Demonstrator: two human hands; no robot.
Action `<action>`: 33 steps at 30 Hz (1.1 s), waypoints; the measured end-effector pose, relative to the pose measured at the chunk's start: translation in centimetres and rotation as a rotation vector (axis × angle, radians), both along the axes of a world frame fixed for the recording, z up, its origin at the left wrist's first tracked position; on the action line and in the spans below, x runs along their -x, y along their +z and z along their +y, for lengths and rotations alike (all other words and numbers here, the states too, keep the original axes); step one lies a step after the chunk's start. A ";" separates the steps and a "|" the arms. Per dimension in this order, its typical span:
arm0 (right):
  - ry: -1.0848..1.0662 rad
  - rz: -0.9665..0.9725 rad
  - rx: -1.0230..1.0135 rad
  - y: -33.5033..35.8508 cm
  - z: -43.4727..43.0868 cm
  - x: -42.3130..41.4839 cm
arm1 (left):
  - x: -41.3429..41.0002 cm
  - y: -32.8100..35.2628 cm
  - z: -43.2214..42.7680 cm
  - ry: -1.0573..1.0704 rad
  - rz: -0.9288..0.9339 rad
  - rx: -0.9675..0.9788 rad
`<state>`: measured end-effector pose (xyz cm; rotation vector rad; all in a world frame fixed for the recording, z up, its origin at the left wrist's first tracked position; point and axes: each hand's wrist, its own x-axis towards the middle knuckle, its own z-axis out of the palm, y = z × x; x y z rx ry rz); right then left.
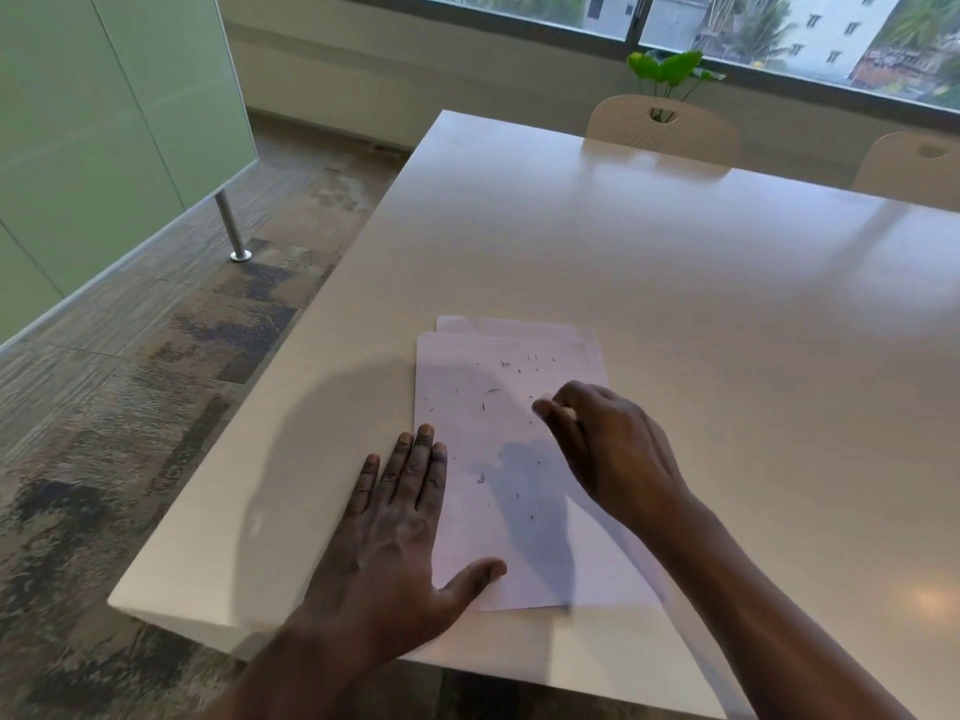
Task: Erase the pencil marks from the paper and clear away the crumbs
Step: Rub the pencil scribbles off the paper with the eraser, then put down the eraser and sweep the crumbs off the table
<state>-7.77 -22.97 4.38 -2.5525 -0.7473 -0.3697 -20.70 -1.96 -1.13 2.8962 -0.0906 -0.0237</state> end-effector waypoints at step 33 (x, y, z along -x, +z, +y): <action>-0.367 0.095 0.020 -2.5 -9.4 -0.3 | -1.9 1.6 -0.1 -0.056 0.119 -0.013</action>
